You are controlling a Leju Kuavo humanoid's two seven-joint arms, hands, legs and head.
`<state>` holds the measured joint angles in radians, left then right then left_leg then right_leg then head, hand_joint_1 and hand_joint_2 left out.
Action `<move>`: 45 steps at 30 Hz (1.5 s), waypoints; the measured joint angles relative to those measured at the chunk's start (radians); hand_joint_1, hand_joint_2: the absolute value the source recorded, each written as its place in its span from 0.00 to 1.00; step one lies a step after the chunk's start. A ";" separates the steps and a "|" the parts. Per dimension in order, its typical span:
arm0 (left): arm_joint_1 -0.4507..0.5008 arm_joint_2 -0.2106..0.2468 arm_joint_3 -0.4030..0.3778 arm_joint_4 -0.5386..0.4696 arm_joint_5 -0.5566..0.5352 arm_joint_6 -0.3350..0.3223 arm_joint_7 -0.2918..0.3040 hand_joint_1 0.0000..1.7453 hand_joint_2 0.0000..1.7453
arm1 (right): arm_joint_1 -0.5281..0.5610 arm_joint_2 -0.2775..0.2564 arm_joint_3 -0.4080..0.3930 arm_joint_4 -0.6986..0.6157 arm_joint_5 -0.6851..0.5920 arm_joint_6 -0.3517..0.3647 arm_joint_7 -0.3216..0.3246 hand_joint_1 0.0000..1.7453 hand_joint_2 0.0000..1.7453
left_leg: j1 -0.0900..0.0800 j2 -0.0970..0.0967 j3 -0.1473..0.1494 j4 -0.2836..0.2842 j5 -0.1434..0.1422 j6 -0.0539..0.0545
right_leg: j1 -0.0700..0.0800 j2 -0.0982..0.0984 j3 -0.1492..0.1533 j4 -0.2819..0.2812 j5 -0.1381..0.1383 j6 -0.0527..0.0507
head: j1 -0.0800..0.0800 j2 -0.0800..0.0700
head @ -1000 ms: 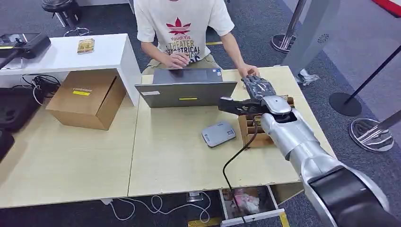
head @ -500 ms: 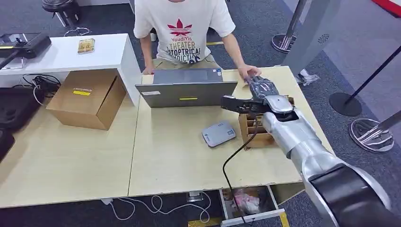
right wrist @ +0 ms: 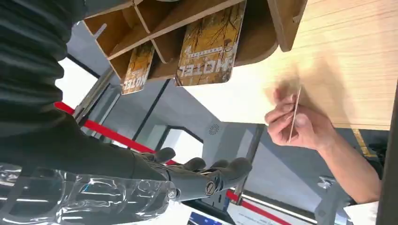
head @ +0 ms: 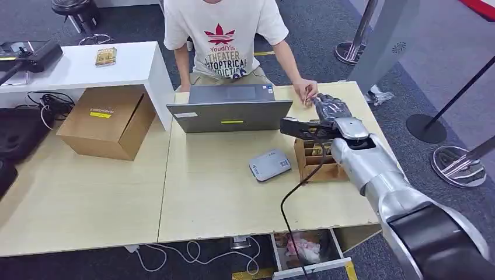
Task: Pass the card to the sensor for recognition and then transmit it.
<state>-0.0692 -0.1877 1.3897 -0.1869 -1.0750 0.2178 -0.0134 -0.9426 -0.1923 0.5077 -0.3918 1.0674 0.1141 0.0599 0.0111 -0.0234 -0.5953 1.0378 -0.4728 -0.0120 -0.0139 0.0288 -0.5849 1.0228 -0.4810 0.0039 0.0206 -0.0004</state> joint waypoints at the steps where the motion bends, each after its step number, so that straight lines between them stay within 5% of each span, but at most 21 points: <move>1: 0.000 0.000 0.000 0.000 0.000 0.000 0.000 0.00 0.00 | 0.000 0.000 0.000 0.000 0.000 0.000 0.000 0.00 1.00 | 0.000 0.000 0.000 0.000 0.000 0.000 | 0.000 0.000 0.000 0.000 0.000 0.000 | 0.000 0.000; 45: -0.003 0.003 0.000 0.000 0.015 0.016 0.014 0.00 0.00 | -0.059 0.052 -0.022 0.048 -0.003 0.065 0.022 0.06 1.00 | 0.000 0.000 -0.001 0.000 0.000 0.000 | 0.000 0.000 0.000 0.000 0.000 0.000 | 0.000 0.000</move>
<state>-0.0724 -0.1850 1.3897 -0.1869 -1.0597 0.2335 0.0008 -1.0020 -0.1404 0.4856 -0.3441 1.0639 0.1789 0.0820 0.0110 -0.0236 -0.5959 1.0379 -0.4728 -0.0119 -0.0140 0.0287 -0.5849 1.0227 -0.4810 0.0040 0.0206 -0.0004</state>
